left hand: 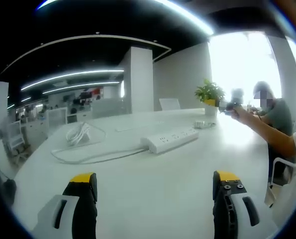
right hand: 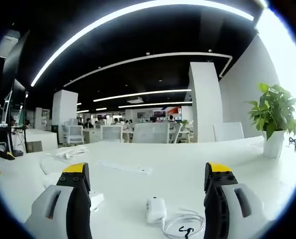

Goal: Straighten the power strip on the desk, plug the charger into it

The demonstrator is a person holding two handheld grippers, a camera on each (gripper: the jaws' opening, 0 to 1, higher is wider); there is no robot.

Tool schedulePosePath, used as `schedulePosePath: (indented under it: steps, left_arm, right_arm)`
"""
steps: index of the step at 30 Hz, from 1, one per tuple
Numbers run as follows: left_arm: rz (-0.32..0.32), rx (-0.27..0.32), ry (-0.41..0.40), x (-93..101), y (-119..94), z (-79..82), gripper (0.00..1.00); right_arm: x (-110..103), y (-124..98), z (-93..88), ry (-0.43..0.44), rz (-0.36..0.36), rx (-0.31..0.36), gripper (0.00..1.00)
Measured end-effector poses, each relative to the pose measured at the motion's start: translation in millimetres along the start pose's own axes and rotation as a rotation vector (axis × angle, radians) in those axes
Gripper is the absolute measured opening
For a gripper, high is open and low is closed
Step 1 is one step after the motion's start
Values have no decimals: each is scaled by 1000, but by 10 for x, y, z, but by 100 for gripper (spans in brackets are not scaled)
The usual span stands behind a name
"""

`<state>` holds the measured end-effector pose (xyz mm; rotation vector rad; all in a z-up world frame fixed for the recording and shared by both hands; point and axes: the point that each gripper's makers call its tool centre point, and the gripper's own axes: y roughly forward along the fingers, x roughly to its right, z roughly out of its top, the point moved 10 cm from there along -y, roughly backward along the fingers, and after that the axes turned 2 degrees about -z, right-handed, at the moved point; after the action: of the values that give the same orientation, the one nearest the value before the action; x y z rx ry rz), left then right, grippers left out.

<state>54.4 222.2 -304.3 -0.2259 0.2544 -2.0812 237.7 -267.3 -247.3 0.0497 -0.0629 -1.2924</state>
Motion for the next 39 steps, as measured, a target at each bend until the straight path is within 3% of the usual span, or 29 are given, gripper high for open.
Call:
schedulePosePath:
  steps: [9, 23, 31, 39]
  left_arm:
    - [5, 2, -1, -5, -11, -4, 99]
    - [12, 5, -8, -31, -22, -21, 99]
    - [7, 2, -6, -25, -8, -25, 99]
    - [9, 1, -10, -30, -16, -43, 99]
  right_arm:
    - [20, 92, -125, -11, -6, -8, 96]
    - [67, 150, -259, -9, -23, 77, 97]
    - [14, 214, -336, -39, -9, 69, 98]
    - [-4, 274, -384, -40, 8, 139, 99]
